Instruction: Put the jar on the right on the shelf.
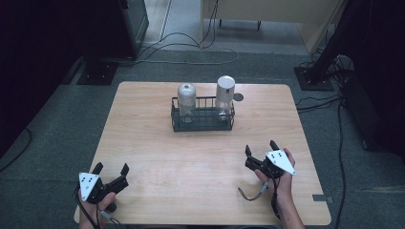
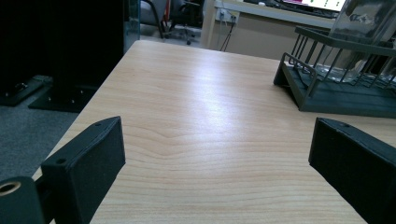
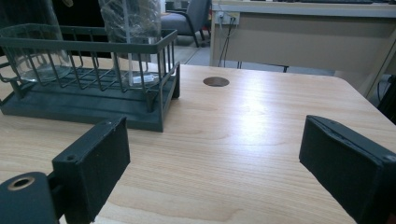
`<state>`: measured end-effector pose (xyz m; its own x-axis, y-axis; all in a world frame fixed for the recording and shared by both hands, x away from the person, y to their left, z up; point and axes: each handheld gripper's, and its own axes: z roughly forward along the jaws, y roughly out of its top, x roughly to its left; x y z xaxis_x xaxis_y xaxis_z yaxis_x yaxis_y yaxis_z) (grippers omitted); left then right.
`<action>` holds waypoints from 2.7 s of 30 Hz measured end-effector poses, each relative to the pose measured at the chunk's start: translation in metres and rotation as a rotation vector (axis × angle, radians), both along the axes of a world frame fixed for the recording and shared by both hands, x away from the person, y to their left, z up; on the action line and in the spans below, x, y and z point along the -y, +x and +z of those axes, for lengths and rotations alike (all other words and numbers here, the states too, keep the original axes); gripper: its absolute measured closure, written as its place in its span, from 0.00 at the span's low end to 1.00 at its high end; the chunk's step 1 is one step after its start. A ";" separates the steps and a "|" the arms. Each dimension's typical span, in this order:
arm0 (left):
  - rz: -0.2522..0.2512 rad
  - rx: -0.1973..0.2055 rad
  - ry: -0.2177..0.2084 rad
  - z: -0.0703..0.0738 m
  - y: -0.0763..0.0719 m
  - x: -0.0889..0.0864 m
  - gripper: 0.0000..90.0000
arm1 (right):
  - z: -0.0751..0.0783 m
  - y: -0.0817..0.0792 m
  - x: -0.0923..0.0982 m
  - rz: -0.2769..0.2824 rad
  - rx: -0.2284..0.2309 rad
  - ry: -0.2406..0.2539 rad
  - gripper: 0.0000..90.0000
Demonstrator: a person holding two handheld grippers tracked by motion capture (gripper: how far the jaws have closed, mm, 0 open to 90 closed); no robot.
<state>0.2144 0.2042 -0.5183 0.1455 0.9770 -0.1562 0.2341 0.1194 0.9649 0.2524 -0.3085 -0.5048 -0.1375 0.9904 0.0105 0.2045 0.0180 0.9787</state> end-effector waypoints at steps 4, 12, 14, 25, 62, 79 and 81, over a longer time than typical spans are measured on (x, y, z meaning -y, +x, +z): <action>0.000 0.001 0.000 0.000 0.000 0.000 0.04 | 0.000 -0.004 0.004 -0.004 0.002 -0.001 0.09; 0.001 0.000 0.002 0.000 0.000 0.000 0.04 | 0.000 -0.014 0.013 -0.016 0.005 0.002 0.09; 0.001 0.001 0.004 0.000 0.000 0.000 0.04 | 0.000 -0.016 0.016 -0.019 0.004 0.000 0.09; 0.002 0.002 0.009 0.000 0.000 0.001 0.04 | -0.004 -0.027 0.027 -0.035 0.000 0.001 0.09; 0.006 0.002 0.017 0.000 0.000 0.002 0.04 | -0.016 -0.063 0.071 -0.108 -0.018 -0.010 0.09; 0.006 0.002 0.016 0.000 0.000 0.002 0.04 | -0.019 -0.075 0.089 -0.135 -0.030 -0.022 0.09; 0.007 0.002 0.015 0.000 0.000 0.002 0.04 | -0.019 -0.076 0.091 -0.139 -0.031 -0.021 0.09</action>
<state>0.2141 0.2024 -0.5182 0.1390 0.9802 -0.1413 0.2317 0.1066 0.9669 0.1760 -0.3999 -0.5238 0.0008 1.0000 -0.0078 0.2364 0.0074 0.9716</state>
